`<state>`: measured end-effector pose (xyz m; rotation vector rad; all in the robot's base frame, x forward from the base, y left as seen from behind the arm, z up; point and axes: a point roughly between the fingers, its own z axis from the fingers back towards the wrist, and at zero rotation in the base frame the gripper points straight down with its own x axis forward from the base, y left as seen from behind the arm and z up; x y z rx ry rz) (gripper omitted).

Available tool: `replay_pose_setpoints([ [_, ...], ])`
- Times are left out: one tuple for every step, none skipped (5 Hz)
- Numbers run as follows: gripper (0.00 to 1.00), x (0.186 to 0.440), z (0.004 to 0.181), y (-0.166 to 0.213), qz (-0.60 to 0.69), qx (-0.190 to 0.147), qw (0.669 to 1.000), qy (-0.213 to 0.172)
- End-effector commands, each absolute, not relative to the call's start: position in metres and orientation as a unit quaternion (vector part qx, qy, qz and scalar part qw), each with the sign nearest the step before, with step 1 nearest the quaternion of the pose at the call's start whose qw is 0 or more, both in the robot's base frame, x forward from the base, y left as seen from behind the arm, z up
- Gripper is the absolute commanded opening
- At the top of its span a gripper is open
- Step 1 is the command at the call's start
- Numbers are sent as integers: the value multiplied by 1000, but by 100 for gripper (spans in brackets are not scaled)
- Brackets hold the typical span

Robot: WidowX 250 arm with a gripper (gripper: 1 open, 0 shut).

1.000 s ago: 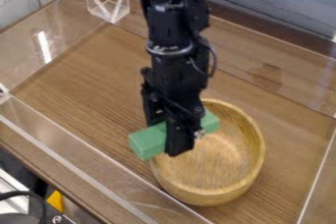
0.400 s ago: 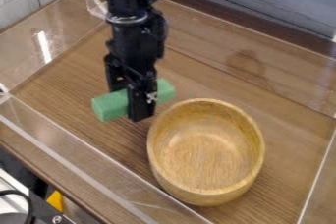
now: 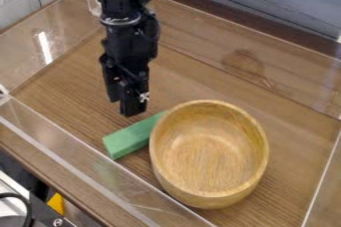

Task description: Remove the green block from inside the brown bowl and put it on the table

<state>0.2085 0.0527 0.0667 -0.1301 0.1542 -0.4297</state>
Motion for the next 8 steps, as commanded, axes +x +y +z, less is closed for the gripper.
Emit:
replay_pose_setpoints([
  [100, 216, 64, 62, -244, -50, 966, 64],
  [100, 210, 58, 58, -228, -47, 970, 65],
  [100, 205, 50, 54, -215, -41, 974, 66],
  [100, 197, 34, 58, -219, -36, 973, 68],
  [100, 190, 22, 60, -222, -31, 972, 70],
  [0, 184, 26, 60, -226, -31, 971, 68],
  [0, 178, 32, 60, -230, -30, 970, 67],
  [0, 182, 32, 57, -210, -31, 975, 63],
])
